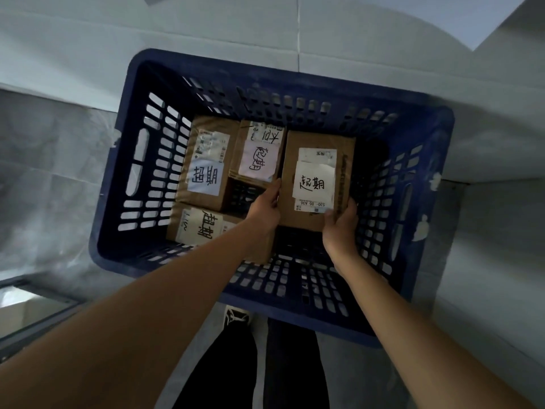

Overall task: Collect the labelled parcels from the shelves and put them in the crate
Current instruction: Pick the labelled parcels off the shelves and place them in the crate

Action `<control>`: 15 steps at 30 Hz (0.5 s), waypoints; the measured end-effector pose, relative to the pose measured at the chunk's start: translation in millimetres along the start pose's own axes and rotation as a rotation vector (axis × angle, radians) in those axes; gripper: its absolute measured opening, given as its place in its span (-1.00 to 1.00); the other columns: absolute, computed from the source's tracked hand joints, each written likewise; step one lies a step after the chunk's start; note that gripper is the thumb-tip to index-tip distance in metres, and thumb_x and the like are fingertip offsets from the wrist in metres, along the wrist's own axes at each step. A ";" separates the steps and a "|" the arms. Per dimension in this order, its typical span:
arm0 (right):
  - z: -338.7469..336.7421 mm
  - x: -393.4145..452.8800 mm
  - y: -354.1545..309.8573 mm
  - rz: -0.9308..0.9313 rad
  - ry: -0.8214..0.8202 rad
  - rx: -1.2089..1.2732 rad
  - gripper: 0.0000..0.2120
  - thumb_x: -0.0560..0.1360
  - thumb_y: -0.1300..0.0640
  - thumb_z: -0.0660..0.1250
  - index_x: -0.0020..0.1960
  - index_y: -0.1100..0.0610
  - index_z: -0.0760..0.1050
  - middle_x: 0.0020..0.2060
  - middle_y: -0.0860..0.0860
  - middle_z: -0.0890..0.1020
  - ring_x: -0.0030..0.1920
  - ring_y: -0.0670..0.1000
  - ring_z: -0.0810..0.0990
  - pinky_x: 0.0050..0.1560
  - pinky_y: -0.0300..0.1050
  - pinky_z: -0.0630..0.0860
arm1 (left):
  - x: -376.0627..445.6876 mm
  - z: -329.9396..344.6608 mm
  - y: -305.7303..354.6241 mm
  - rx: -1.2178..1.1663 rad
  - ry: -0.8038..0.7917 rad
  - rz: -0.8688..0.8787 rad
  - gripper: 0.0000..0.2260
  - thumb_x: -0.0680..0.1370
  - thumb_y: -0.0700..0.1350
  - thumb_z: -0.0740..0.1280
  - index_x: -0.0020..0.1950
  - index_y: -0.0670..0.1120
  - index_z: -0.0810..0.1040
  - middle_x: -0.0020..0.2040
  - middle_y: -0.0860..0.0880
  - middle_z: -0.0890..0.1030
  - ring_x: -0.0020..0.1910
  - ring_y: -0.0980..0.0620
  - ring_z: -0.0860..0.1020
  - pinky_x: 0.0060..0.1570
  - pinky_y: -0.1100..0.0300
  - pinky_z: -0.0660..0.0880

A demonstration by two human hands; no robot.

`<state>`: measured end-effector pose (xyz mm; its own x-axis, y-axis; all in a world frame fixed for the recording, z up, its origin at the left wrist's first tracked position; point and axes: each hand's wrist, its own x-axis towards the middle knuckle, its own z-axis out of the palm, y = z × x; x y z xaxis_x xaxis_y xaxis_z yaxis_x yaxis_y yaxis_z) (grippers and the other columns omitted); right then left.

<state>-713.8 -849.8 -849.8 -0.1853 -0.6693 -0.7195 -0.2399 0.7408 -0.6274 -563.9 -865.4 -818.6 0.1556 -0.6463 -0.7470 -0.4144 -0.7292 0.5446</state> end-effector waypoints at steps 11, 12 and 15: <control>2.0 -14.4 -5.9 -0.010 -0.040 -0.130 -0.37 0.62 0.18 0.21 0.57 0.16 -0.04 0.47 0.15 0.23 0.40 0.11 0.34 0.25 -0.25 0.24 | -11.8 -5.7 7.4 0.357 0.125 -0.035 -0.40 0.54 -0.38 0.16 0.52 0.05 0.19 0.28 -0.16 0.47 0.19 -0.15 0.51 0.13 -0.06 0.52; -2.2 -17.3 -13.2 -0.052 -0.028 -0.156 -0.38 0.61 0.19 0.23 0.57 0.14 0.00 0.46 0.14 0.25 0.40 0.11 0.35 0.29 -0.22 0.26 | -18.3 -8.8 10.6 0.370 0.117 -0.033 -0.42 0.55 -0.36 0.17 0.51 0.04 0.21 0.29 -0.15 0.46 0.20 -0.16 0.50 0.13 -0.09 0.51; -15.4 -31.5 -44.6 -0.241 -0.007 -0.305 -0.43 0.59 0.16 0.24 0.54 0.11 0.11 0.42 0.14 0.31 0.41 0.13 0.33 0.42 0.08 0.33 | -45.6 -25.3 28.0 0.456 0.107 -0.020 -0.49 0.58 -0.25 0.20 0.50 0.02 0.21 0.36 -0.14 0.39 0.29 -0.16 0.42 0.18 -0.11 0.47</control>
<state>-711.9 -862.7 -794.5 -0.0831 -0.8208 -0.5652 -0.5479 0.5113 -0.6621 -559.8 -862.1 -759.6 0.2493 -0.6703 -0.6989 -0.7582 -0.5841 0.2898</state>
